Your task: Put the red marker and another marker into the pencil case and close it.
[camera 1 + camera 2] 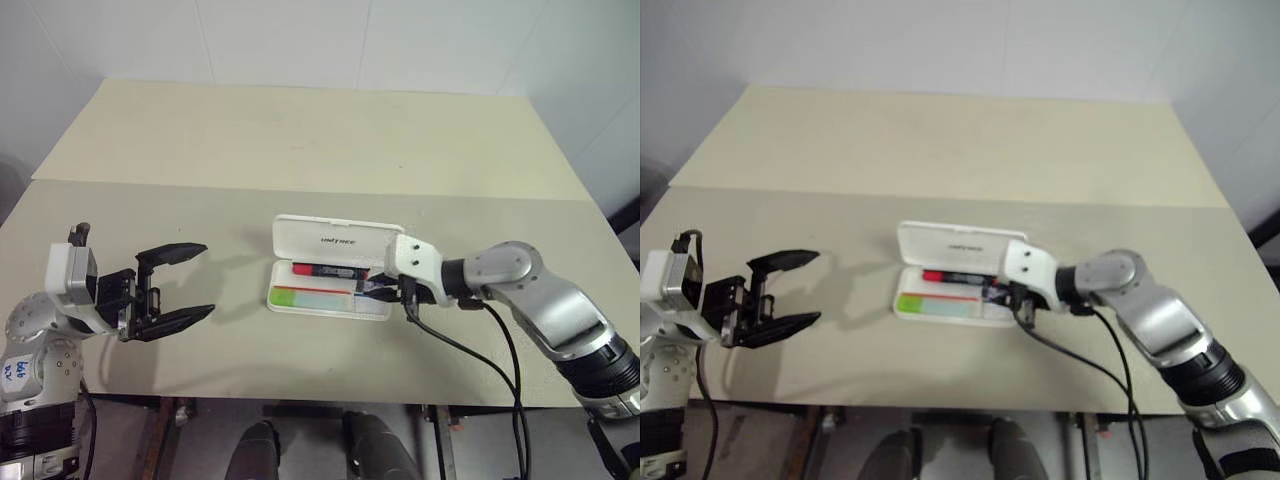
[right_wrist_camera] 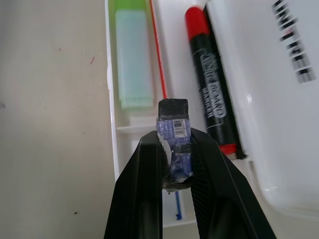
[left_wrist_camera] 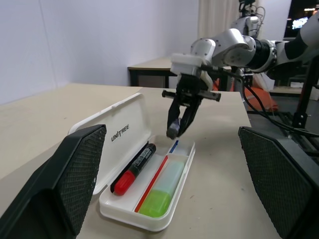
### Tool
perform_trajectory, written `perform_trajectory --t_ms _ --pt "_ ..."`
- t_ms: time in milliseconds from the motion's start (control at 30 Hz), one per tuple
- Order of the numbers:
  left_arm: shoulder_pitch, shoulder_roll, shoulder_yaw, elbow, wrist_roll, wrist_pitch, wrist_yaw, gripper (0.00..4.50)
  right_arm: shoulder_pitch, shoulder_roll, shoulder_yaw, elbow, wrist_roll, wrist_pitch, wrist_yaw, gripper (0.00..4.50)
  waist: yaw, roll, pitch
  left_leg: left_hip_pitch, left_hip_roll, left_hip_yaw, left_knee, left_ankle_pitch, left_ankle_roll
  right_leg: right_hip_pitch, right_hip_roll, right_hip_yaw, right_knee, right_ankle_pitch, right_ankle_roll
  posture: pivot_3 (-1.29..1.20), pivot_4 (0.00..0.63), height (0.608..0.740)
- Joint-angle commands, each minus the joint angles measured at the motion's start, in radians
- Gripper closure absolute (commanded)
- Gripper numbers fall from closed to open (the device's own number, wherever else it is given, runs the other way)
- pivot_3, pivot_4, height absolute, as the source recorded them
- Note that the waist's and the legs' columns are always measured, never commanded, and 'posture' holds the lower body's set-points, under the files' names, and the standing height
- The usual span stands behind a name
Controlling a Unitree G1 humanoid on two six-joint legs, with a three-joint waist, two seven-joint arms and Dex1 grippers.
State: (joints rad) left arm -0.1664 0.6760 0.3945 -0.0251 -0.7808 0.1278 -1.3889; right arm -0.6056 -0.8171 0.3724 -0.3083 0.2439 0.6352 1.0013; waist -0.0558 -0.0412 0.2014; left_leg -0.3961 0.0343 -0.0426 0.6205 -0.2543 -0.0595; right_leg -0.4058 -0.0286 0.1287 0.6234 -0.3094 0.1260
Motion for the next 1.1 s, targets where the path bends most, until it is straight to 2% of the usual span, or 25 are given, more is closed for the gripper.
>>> perform_trajectory --t_ms 33,133,400,567,767,1000,1100 --pt "0.009 0.002 0.034 -0.032 -0.017 -0.016 0.008 0.00 -0.020 0.005 -0.004 -0.011 -0.021 -0.017 0.025 4.09 0.000 0.000 0.000 -0.002 0.000 0.000 0.001 0.000 0.000 -0.002 0.000 0.000 0.001 0.000 0.000 0.00 0.150 0.740" --pt "0.011 0.003 0.037 -0.033 -0.014 -0.022 0.011 0.00 -0.016 0.010 0.004 -0.001 -0.039 -0.019 0.034 4.09 0.000 0.000 0.000 -0.007 0.000 -0.002 0.004 0.000 0.000 -0.007 0.001 -0.001 0.004 0.000 0.000 0.00 0.150 0.740" --pt "0.011 0.001 0.032 -0.031 -0.005 -0.035 0.017 0.00 0.002 0.000 0.005 0.016 -0.080 -0.037 0.066 4.09 0.000 0.000 0.000 -0.007 0.000 -0.002 0.008 0.000 0.000 -0.006 0.001 -0.001 0.005 0.001 0.001 0.00 0.150 0.740" --pt "0.010 -0.005 0.022 -0.035 -0.005 -0.038 0.020 0.00 0.012 0.009 -0.003 0.005 -0.080 -0.030 0.070 2.42 0.000 0.000 0.000 -0.007 -0.001 -0.002 0.008 0.000 0.000 -0.006 0.001 -0.001 0.005 0.001 0.001 0.00 0.150 0.740" --pt "0.007 -0.007 0.018 -0.032 -0.004 -0.040 0.018 0.00 0.019 0.004 -0.013 -0.020 -0.068 -0.014 0.075 0.12 0.000 0.000 0.000 -0.007 -0.001 -0.002 0.008 0.000 0.000 -0.006 0.001 -0.001 0.005 0.001 0.001 0.00 0.150 0.740" --pt "0.003 -0.014 0.012 -0.032 -0.004 -0.042 0.023 0.00 0.033 -0.003 -0.057 -0.075 -0.017 0.027 0.089 0.05 0.000 0.000 0.000 -0.007 -0.001 -0.002 0.008 0.000 0.000 -0.006 0.001 -0.001 0.005 0.001 0.002 0.00 0.150 0.740" --pt "0.007 -0.014 0.018 -0.031 -0.002 -0.046 0.031 0.00 0.060 0.004 -0.139 -0.126 0.061 0.064 0.082 0.05 0.001 0.000 0.000 -0.008 -0.001 -0.002 0.008 0.000 0.000 -0.006 0.001 -0.001 0.006 0.001 0.002 0.00 0.150 0.740"
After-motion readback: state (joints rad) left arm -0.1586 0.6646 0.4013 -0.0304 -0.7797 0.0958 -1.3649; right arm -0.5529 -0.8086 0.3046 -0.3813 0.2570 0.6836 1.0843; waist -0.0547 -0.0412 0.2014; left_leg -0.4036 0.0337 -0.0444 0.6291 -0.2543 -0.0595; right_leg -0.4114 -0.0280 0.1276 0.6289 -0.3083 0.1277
